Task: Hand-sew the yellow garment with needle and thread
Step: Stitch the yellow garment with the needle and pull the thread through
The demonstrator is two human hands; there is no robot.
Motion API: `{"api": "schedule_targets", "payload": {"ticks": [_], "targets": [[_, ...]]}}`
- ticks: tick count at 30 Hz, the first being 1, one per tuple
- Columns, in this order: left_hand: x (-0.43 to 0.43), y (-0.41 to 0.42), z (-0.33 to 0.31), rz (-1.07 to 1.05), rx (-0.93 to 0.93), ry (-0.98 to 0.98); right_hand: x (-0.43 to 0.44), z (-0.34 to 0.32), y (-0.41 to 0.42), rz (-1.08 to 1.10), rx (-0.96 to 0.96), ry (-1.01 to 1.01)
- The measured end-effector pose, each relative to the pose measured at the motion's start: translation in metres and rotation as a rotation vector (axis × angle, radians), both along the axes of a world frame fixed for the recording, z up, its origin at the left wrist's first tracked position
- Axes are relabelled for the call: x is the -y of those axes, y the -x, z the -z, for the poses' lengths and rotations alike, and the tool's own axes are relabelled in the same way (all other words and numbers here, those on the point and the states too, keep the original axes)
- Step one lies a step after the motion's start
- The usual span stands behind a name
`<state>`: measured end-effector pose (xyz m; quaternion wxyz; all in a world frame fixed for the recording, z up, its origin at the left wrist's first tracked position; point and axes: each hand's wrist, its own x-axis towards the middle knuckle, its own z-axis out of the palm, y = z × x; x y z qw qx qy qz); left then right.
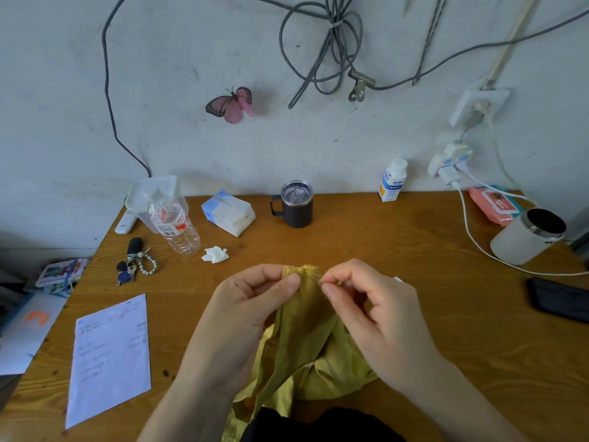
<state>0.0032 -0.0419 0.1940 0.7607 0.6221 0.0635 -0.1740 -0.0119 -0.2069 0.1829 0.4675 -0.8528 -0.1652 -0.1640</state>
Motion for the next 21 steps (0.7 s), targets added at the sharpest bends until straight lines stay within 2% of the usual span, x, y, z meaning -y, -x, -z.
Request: {"api": "schedule_targets", "payload": {"ticks": [15, 21], "targets": [[0.0030, -0.0004, -0.0021, -0.020, 0.005, -0.021, 0.0018, -0.0025, -0.0007, 0.011, -0.057, 0.059], [0.0063, 0.0019, -0.0030, -0.045, 0.079, -0.065, 0.0016, -0.0040, 0.0005, 0.032, -0.063, 0.119]]}}
